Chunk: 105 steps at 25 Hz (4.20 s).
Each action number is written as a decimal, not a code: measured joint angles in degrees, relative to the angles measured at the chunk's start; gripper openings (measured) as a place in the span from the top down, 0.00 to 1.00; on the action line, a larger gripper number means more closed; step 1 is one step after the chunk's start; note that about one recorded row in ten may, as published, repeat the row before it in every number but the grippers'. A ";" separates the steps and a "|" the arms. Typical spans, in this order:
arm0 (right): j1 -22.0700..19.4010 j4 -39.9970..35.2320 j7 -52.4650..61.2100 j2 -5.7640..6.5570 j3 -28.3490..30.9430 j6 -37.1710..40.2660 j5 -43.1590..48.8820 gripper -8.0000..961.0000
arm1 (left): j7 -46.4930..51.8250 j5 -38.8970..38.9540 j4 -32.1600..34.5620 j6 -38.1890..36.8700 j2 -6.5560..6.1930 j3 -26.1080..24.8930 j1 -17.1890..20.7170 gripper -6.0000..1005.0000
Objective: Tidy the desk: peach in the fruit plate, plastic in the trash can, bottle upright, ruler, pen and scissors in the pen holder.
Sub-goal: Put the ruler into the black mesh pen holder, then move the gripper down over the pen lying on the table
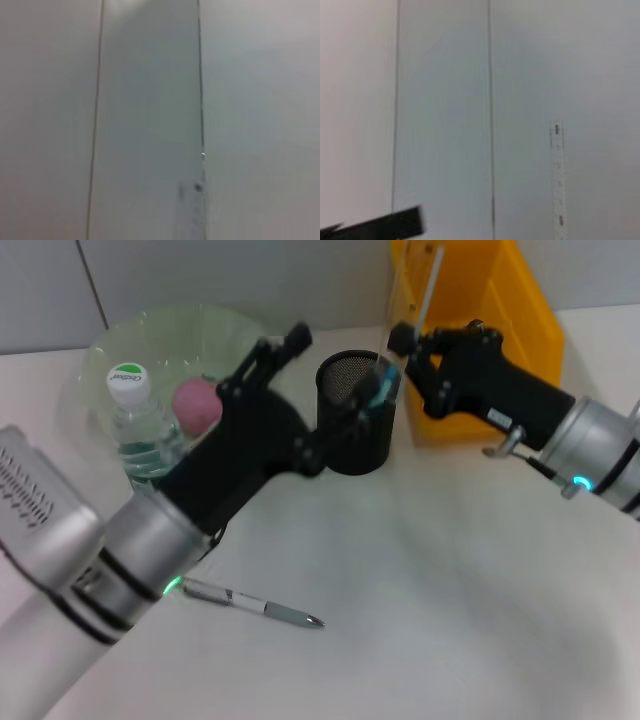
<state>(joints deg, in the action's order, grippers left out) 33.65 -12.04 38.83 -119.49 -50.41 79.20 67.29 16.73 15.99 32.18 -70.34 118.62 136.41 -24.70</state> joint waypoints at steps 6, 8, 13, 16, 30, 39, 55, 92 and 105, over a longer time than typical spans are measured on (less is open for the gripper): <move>3.54 1.09 -0.47 -0.26 0.31 -4.97 -2.33 0.96 | 4.23 -3.01 -5.45 -4.13 0.02 -0.06 0.38 0.19; 4.63 1.80 -0.58 -0.27 0.11 -6.30 -3.39 0.96 | 4.31 -3.11 -5.50 -4.13 0.03 -0.08 1.19 0.19; 7.08 2.71 -0.61 -0.30 -0.20 -10.09 -3.79 0.95 | 4.99 -3.59 -6.13 -3.63 0.02 0.30 2.02 0.19; 8.10 3.53 -0.61 -0.30 -0.35 -10.56 -3.51 0.95 | 6.61 -4.95 -7.08 -1.99 -0.05 0.38 1.97 0.19; 9.21 5.00 -0.60 -0.41 -1.07 -13.72 -3.60 0.93 | 12.44 -6.60 -11.61 -1.38 -1.27 -1.78 3.28 0.19; 12.08 6.60 -0.48 -0.39 -1.03 -18.05 -3.70 0.92 | 12.09 -6.59 -11.62 -2.81 -0.86 -1.75 3.32 0.20; 12.42 7.55 -0.07 -0.39 -1.10 -20.45 -3.30 0.90 | 12.39 -6.59 -11.17 -3.39 -0.68 -1.77 3.31 0.20; -10.10 -26.40 38.35 5.11 -1.01 15.13 26.20 0.16 | 36.81 -53.11 -8.68 -10.09 -9.89 -28.20 3.14 0.21; -7.09 -28.73 44.23 5.05 -1.61 17.11 37.78 0.16 | 55.11 -91.98 7.92 -10.66 -9.58 -50.92 4.72 0.21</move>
<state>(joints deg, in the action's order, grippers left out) 26.56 -40.77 83.06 -114.43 -52.02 96.32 105.08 71.84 -75.98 40.09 -81.00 109.04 85.49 -19.99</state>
